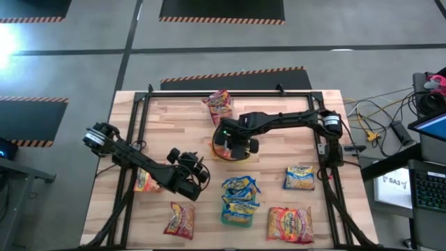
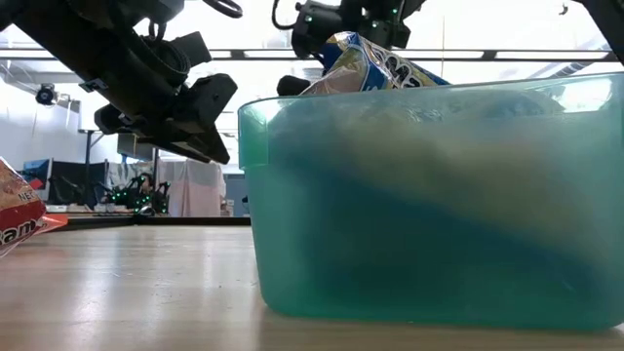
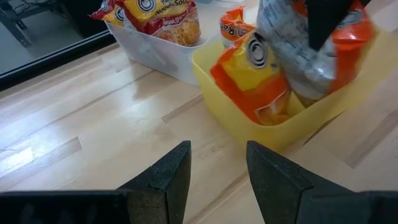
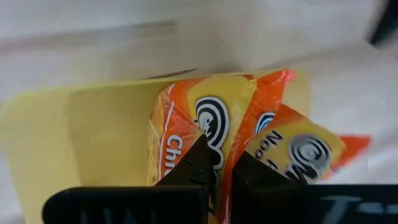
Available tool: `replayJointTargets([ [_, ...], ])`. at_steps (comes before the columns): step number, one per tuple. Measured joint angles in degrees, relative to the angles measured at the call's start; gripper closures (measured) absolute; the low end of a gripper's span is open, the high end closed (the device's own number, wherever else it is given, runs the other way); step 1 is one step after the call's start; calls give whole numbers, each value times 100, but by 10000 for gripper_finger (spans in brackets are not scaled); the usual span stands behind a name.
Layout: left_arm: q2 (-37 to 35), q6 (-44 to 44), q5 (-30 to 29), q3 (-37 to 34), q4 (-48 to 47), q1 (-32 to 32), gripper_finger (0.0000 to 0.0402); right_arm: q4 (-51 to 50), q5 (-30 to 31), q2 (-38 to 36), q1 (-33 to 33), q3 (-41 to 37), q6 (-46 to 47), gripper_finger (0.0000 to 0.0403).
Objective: Sort Maruchan noodles
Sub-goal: Put the orange noodle pack into the yellow bin, then adjust the yellow bin
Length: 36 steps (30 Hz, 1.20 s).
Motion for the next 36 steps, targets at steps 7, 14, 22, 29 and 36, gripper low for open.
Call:
replayJointTargets([
  [7,0,0,1,0,0,3,263,209,192,-11,-2,0,2504,394],
  [14,0,-22,0,0,39,4,263,528,147,-10,0,-1,2873,392],
  [22,0,-22,2,0,48,2,263,555,152,-13,0,-2,2551,333],
  [29,0,-21,2,-4,55,2,263,406,1962,-210,32,157,2923,292],
  [36,0,17,2,-13,64,0,263,-395,1909,-564,-393,422,4965,296],
])
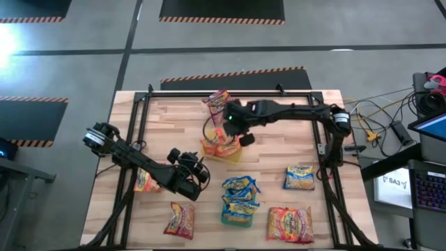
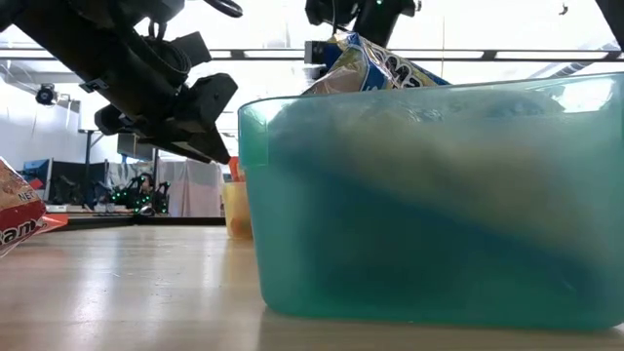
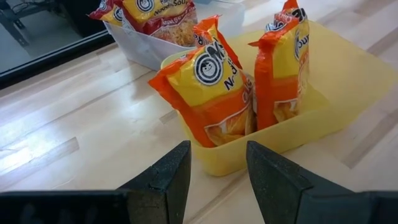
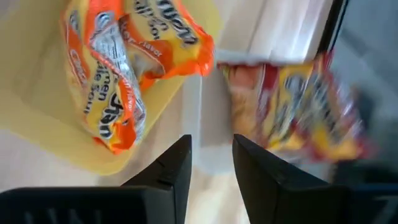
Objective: Sort Maruchan noodles
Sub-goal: Adjust the yellow bin
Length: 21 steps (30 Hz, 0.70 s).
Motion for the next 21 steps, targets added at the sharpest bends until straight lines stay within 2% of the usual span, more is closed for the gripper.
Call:
replayJointTargets([
  [5,0,40,0,0,21,0,263,-215,-1173,-101,-654,-243,1441,309],
  [9,0,112,0,0,19,0,263,-23,-1751,24,-984,-471,1972,317],
  [14,0,112,0,0,23,-2,263,118,-2448,209,-1094,-752,2388,317],
  [21,0,188,0,0,26,-2,263,248,-2680,415,-1048,-837,2656,307],
])
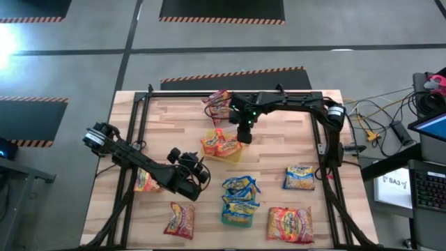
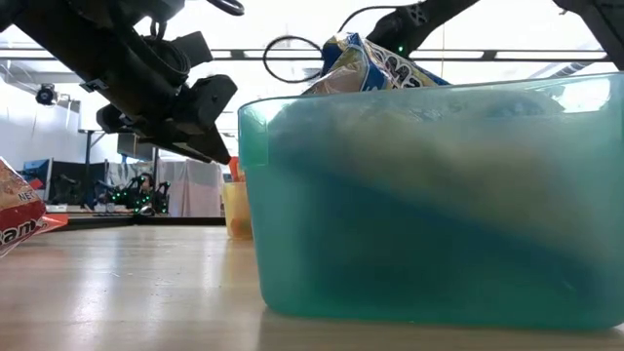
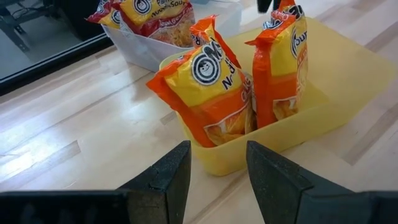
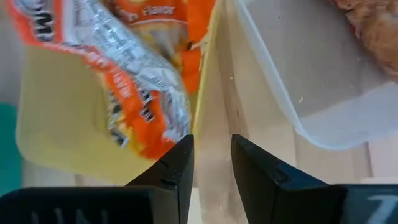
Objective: Sort Maruchan noodles
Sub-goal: Adjust the yellow bin
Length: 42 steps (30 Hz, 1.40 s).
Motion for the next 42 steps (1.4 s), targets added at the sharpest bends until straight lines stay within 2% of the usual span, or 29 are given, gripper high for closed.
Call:
replayJointTargets([
  [5,89,13,3,0,80,0,263,65,-280,168,64,-73,69,298],
  [14,444,-134,60,1,140,0,263,166,-284,192,144,-162,147,296],
  [19,433,-199,38,46,148,-1,263,171,-283,204,142,-202,217,324],
  [25,411,261,-9,162,124,-2,263,143,-282,206,144,-241,538,386],
  [30,250,524,-19,238,-239,4,263,10,-285,206,142,-243,1005,393],
  [35,-96,173,-9,236,-940,-1,263,-332,-291,204,184,-249,1578,394],
  [42,-157,28,29,232,-1100,-28,263,-1011,-410,202,216,-261,2675,394],
])
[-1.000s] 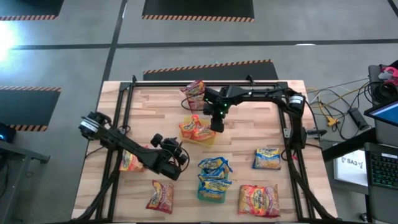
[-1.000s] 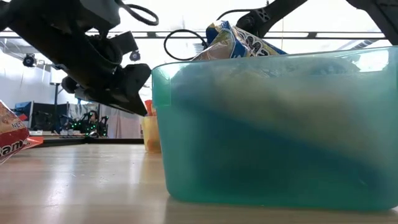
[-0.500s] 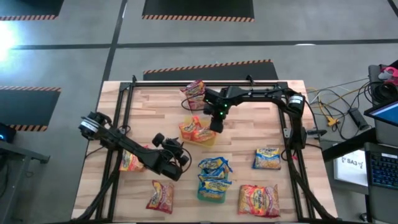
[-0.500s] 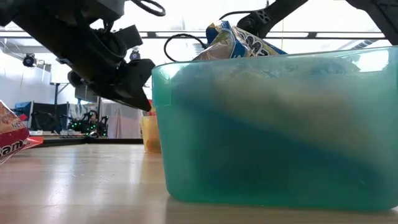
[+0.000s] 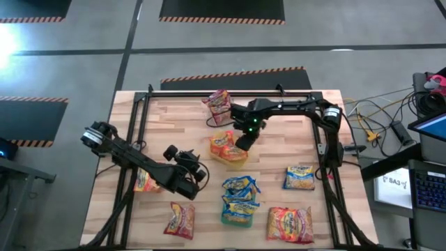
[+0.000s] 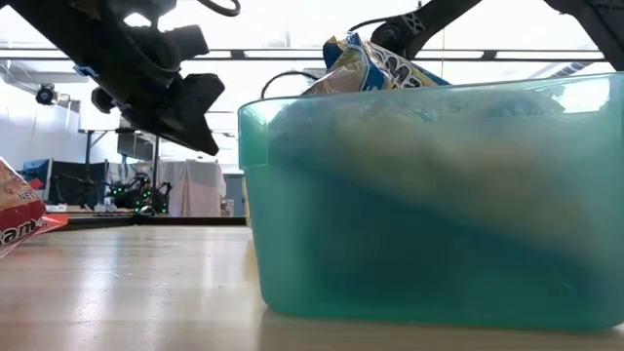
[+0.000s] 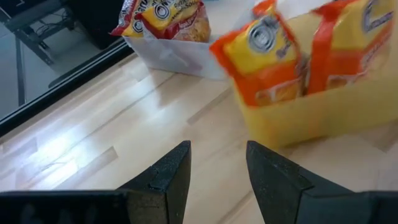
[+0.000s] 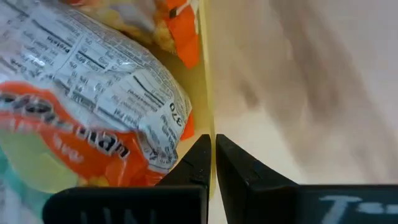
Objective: Sort Maruchan noodles
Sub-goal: Adjust the yellow bin
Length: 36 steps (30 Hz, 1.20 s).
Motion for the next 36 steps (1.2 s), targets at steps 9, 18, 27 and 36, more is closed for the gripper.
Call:
replayJointTargets([
  [9,11,-169,15,-2,22,-35,263,-439,-319,-297,155,-15,1608,394],
  [18,13,-258,15,-4,39,-89,263,-321,-193,-483,597,-15,3711,394],
  [27,15,-266,15,-4,44,-266,263,633,-67,-466,888,-19,4665,394],
  [36,17,-304,11,-4,69,-358,263,564,-219,-463,898,-118,3902,394],
])
